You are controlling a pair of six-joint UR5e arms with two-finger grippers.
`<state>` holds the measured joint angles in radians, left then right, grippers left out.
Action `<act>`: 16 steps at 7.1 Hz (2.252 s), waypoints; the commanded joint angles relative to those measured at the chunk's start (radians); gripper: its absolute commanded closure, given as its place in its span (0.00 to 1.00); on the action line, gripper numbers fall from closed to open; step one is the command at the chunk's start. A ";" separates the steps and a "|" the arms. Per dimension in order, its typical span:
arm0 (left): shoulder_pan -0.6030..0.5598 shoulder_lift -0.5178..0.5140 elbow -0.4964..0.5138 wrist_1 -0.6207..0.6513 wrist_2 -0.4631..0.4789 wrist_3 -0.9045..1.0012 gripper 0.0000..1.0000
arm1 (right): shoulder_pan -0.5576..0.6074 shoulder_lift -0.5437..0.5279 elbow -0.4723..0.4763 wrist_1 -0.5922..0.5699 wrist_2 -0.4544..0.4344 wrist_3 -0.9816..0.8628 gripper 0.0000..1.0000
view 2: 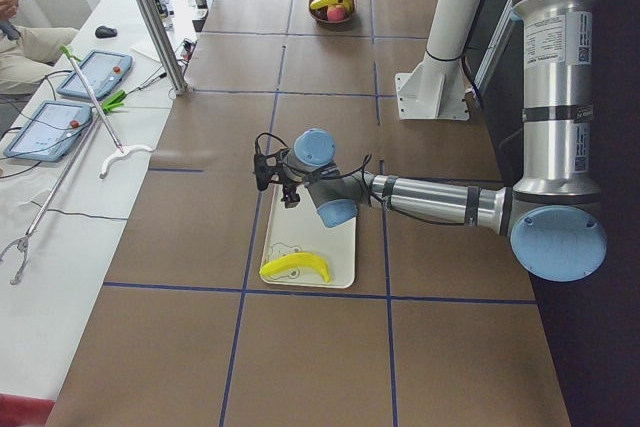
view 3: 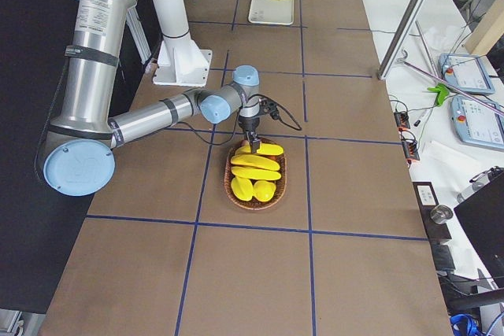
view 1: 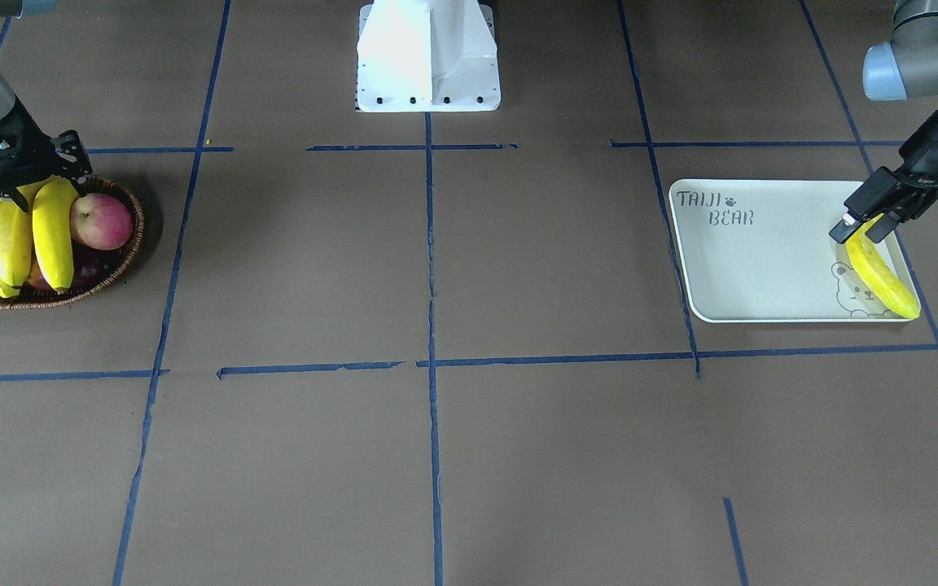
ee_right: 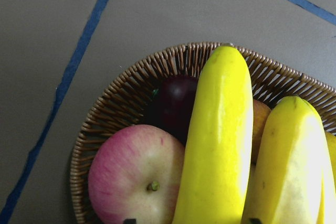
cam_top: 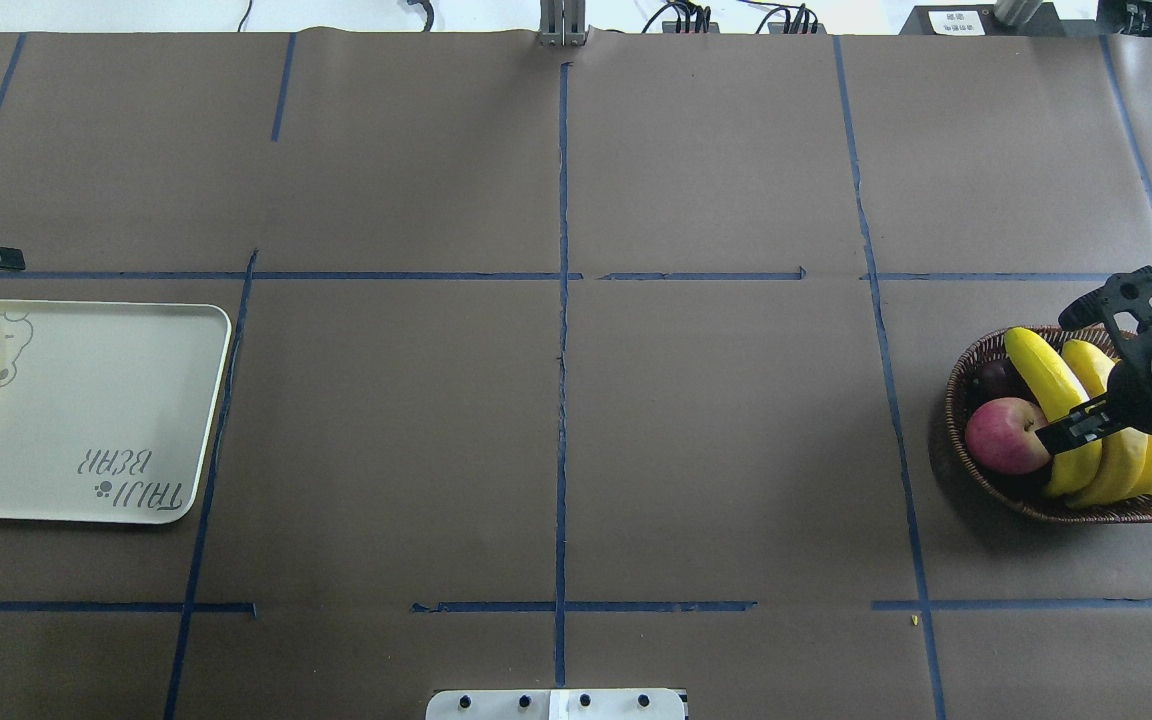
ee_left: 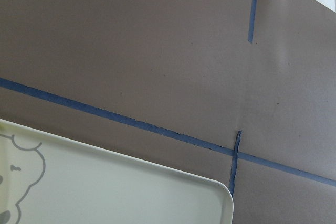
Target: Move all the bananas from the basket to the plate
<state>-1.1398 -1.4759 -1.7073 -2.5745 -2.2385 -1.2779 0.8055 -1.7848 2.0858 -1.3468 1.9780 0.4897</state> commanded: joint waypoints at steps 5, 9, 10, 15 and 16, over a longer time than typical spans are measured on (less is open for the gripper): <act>0.002 0.000 0.002 -0.001 0.000 0.002 0.00 | -0.031 0.013 -0.023 -0.002 -0.034 0.000 0.32; 0.003 0.002 0.003 -0.001 0.002 0.002 0.00 | -0.032 0.013 -0.020 0.000 -0.034 0.000 0.72; 0.005 0.002 0.003 -0.001 0.002 0.002 0.00 | -0.032 0.013 -0.020 0.000 -0.034 0.000 0.78; 0.014 -0.003 0.002 -0.001 -0.006 -0.003 0.00 | 0.013 0.016 0.120 0.000 0.062 0.003 0.96; 0.024 -0.004 0.000 -0.009 -0.006 -0.008 0.00 | 0.029 0.031 0.126 0.011 0.111 0.009 0.96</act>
<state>-1.1246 -1.4782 -1.7057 -2.5775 -2.2418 -1.2809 0.8154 -1.7666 2.1883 -1.3456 2.0318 0.4923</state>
